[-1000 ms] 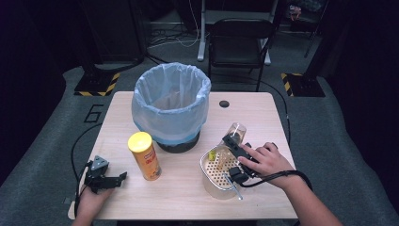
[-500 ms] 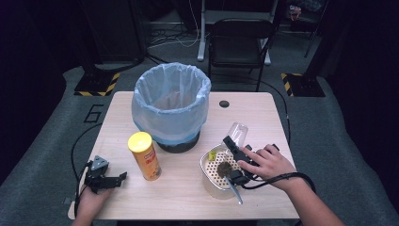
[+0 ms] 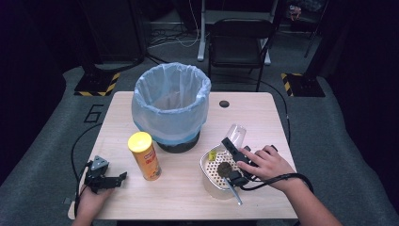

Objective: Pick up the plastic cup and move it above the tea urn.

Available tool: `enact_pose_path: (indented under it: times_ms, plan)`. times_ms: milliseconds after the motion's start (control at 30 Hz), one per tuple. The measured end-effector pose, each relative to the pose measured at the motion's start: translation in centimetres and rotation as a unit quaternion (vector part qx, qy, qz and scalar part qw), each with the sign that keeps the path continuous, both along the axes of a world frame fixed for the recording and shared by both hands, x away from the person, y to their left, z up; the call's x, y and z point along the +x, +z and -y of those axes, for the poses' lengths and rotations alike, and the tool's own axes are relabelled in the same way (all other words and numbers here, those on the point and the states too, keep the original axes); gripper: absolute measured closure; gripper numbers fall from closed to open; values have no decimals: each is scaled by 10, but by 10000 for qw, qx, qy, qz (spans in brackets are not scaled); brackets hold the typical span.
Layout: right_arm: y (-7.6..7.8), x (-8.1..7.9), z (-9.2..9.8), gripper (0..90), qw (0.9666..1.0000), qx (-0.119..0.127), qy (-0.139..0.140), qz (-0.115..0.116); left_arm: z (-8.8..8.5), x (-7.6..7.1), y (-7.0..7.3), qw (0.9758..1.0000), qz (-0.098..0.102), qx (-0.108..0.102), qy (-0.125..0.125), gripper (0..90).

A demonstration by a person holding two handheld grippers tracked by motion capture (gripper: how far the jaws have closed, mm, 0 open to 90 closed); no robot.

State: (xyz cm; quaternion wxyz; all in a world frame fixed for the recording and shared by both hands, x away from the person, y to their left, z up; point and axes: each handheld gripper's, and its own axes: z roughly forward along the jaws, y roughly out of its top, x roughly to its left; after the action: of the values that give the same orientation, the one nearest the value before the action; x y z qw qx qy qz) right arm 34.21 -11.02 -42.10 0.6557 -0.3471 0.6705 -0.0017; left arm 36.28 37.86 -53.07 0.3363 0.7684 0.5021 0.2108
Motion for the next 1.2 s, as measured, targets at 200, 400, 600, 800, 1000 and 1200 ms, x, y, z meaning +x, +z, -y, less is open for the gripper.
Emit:
enact_pose_path:
  times_ms: [200,400,600,800,1000,1200]
  plan:
    - [-1,-1,0,373,9997,31,-44,-225,0,0,0,10000,0,-2,2,85]
    - [0,-1,-1,371,9999,130,57,-70,0,0,0,10000,0,-3,3,85]
    - [-1,-1,0,370,9996,237,15,-144,0,0,0,10000,0,-2,1,85]
    - [3,-2,1,367,9983,463,61,-352,0,0,0,10000,0,-1,1,85]
    - [13,1,3,364,9942,798,57,-715,0,0,0,10000,1,-3,3,85]
    - [27,9,6,361,9777,1478,16,-1493,0,0,0,10000,0,-1,2,85]
